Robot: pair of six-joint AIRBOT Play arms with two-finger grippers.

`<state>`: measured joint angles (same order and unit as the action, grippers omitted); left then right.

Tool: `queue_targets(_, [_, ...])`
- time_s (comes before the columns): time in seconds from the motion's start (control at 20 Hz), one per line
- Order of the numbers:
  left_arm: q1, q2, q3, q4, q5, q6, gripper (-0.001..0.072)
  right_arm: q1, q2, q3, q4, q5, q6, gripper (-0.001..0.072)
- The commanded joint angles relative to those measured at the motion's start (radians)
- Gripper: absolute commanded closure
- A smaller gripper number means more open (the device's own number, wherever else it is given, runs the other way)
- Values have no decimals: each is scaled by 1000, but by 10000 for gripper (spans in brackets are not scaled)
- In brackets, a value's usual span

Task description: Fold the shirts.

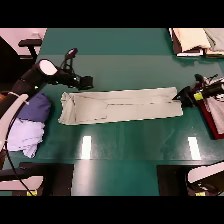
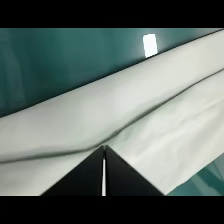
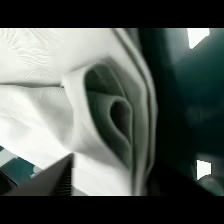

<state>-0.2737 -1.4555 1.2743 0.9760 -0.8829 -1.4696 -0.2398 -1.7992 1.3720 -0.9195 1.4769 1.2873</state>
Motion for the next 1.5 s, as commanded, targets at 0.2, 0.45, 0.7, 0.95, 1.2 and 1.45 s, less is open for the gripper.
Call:
queue_targets(0.2, [-148,-166,90,-73,86,-24,685,82,69,88,13,-28,-51,695])
queue_targets(0.45, [-230,-333,229,-116,75,-24,685,144,265,198,233,-6,-47,695])
queue_targets(0.7, [-293,-449,335,-156,49,-24,685,314,347,314,252,-14,-19,695])
queue_targets(0.95, [-306,-497,356,-167,37,-50,685,477,346,380,273,-46,-5,695])
queue_targets(1.2, [-249,-470,412,-156,-23,-47,685,579,345,392,272,-111,-5,695])
queue_targets(1.45, [-14,-224,435,24,-159,-46,685,708,317,392,274,-151,-6,694])
